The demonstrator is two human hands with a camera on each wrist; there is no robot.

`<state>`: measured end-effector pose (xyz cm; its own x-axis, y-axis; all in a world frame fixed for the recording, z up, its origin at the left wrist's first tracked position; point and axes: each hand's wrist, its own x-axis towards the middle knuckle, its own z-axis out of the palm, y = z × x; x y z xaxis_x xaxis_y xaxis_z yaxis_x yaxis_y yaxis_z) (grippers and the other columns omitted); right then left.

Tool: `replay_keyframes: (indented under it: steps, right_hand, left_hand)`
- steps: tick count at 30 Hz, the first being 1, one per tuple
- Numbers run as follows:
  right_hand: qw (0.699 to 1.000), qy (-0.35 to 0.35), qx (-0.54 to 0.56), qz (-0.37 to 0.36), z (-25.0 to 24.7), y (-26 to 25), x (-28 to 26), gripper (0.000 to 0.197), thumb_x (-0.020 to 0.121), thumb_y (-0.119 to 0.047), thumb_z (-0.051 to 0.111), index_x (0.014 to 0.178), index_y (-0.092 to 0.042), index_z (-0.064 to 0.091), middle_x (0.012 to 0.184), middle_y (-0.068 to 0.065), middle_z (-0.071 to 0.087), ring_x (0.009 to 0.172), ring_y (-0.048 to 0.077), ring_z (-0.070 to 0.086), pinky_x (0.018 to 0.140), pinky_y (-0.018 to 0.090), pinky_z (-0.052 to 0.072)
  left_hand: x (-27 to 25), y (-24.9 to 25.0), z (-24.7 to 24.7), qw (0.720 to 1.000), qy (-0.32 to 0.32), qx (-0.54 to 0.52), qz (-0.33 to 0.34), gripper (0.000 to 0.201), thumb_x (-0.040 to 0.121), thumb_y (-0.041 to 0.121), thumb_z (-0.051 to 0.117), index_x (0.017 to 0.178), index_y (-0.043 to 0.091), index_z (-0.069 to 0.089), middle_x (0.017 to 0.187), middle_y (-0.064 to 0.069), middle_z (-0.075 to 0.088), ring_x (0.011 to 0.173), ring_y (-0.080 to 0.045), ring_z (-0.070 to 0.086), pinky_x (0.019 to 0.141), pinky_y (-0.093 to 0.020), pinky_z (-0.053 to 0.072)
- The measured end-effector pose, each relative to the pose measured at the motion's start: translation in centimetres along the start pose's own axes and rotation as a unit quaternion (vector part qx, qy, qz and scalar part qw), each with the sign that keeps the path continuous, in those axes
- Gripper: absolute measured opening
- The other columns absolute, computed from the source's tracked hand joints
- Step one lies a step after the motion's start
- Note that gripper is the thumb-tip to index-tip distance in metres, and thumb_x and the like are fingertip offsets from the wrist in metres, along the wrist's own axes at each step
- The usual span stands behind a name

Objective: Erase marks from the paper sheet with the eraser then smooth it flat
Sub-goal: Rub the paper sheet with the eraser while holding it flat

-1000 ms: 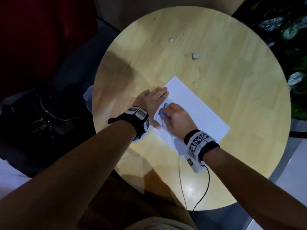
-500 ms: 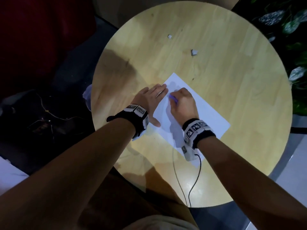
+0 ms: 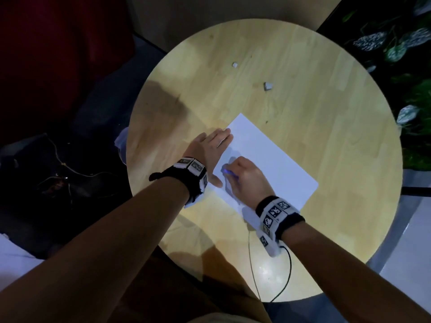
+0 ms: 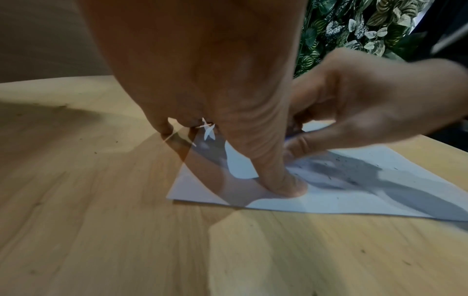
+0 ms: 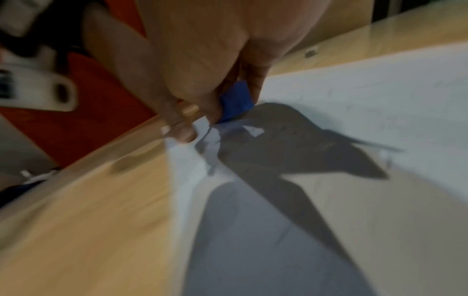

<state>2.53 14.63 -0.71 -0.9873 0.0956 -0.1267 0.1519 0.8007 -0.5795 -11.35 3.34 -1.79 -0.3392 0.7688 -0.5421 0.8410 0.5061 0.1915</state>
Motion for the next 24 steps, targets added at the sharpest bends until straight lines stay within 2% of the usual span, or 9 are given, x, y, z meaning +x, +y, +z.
replay_keyframes:
  steps: [3, 5, 8, 10, 14, 17, 20, 22, 24]
  right_hand:
    - [0.992, 0.085, -0.027, 0.092, -1.0, 3.0, 3.3, 0.013, 0.086, -0.009, 0.062, 0.095, -0.007, 0.072, 0.089, 0.011, 0.061, 0.08, 0.03, 0.06, 0.073, 0.033, 0.051]
    - [0.987, 0.117, -0.018, 0.107, -0.1, 2.8, 2.8, 0.014, 0.084, -0.007, 0.062, 0.095, -0.005, 0.072, 0.09, 0.013, 0.062, 0.081, 0.032, 0.061, 0.074, 0.035, 0.052]
    - [0.999, 0.043, -0.006, 0.015, 1.3, -0.4, -0.9, 0.014, 0.083, -0.004, 0.063, 0.095, -0.004, 0.071, 0.085, 0.011, 0.059, 0.073, 0.027, 0.058, 0.068, 0.032, 0.048]
    - [1.0, 0.008, -0.019, -0.013, 0.2, 0.2, -0.4, 0.011, 0.084, -0.004, 0.064, 0.092, -0.005, 0.071, 0.084, 0.01, 0.058, 0.071, 0.027, 0.057, 0.064, 0.031, 0.049]
    - [0.988, 0.093, -0.029, 0.116, -0.9, 2.8, 3.5, 0.014, 0.087, -0.009, 0.059, 0.094, -0.005, 0.071, 0.091, 0.014, 0.062, 0.083, 0.033, 0.061, 0.075, 0.035, 0.051]
    - [0.991, 0.09, -0.002, 0.099, 0.8, 0.7, 1.3, 0.013, 0.084, -0.006, 0.059, 0.09, -0.005, 0.07, 0.087, 0.013, 0.06, 0.078, 0.031, 0.059, 0.071, 0.034, 0.051]
    - [0.997, 0.027, 0.025, 0.07, 1.0, -0.1, -1.8, 0.013, 0.085, -0.009, 0.061, 0.093, -0.009, 0.071, 0.088, 0.009, 0.059, 0.079, 0.026, 0.058, 0.072, 0.028, 0.047]
    - [0.995, 0.044, 0.04, 0.085, 0.4, 1.4, -2.3, 0.013, 0.086, -0.01, 0.062, 0.095, -0.011, 0.071, 0.091, 0.006, 0.058, 0.084, 0.024, 0.057, 0.078, 0.032, 0.047]
    - [0.989, 0.093, 0.015, 0.118, 0.2, 3.1, -2.8, 0.012, 0.087, -0.015, 0.06, 0.095, -0.016, 0.069, 0.101, 0.005, 0.059, 0.097, 0.025, 0.053, 0.087, 0.036, 0.043]
  left_hand:
    - [-0.1, 0.2, -0.1, 1.0, -0.003, 0.0, -0.001, 0.137, 0.066, 0.069, 0.076, 0.158, 0.015, -0.009, 0.166, 0.0, -0.015, 0.153, -0.017, -0.008, 0.123, -0.04, 0.008]
    - [-0.1, 0.3, 0.0, 1.0, -0.002, -0.003, -0.001, 0.137, 0.066, 0.069, 0.077, 0.158, 0.015, -0.008, 0.166, 0.0, -0.014, 0.153, -0.017, -0.008, 0.123, -0.04, 0.008]
    - [-0.2, 0.2, 0.0, 1.0, 0.009, 0.001, 0.0, 0.137, 0.066, 0.069, 0.076, 0.158, 0.013, -0.007, 0.166, -0.001, -0.014, 0.153, -0.017, -0.007, 0.122, -0.039, 0.009]
    - [-0.1, 0.1, -0.1, 1.0, 0.011, 0.006, 0.002, 0.136, 0.066, 0.07, 0.076, 0.158, 0.013, -0.008, 0.166, -0.001, -0.014, 0.153, -0.017, -0.007, 0.122, -0.039, 0.009]
    - [-0.2, 0.5, 0.0, 1.0, 0.007, -0.01, -0.006, 0.136, 0.066, 0.07, 0.076, 0.158, 0.014, -0.007, 0.166, -0.001, -0.012, 0.153, -0.018, -0.007, 0.123, -0.04, 0.007]
    - [-0.3, 0.7, 0.0, 1.0, 0.019, -0.008, -0.007, 0.135, 0.066, 0.071, 0.075, 0.158, 0.012, -0.005, 0.166, -0.003, -0.01, 0.153, -0.019, -0.005, 0.123, -0.042, 0.009]
    - [-0.7, 1.0, 0.2, 0.999, 0.034, 0.011, -0.014, 0.135, 0.066, 0.076, 0.07, 0.158, 0.008, -0.002, 0.166, -0.006, -0.006, 0.153, -0.021, -0.003, 0.122, -0.041, 0.008]
    - [-1.4, 1.5, 0.8, 0.998, 0.042, 0.03, -0.019, 0.134, 0.068, 0.084, 0.06, 0.157, 0.003, -0.001, 0.166, -0.012, -0.002, 0.153, -0.026, -0.001, 0.123, -0.041, 0.005]
    - [-2.5, 2.1, 1.7, 0.997, 0.064, 0.031, -0.016, 0.128, 0.073, 0.085, 0.051, 0.155, -0.003, 0.007, 0.163, -0.018, 0.009, 0.152, -0.032, 0.006, 0.123, -0.042, 0.004]
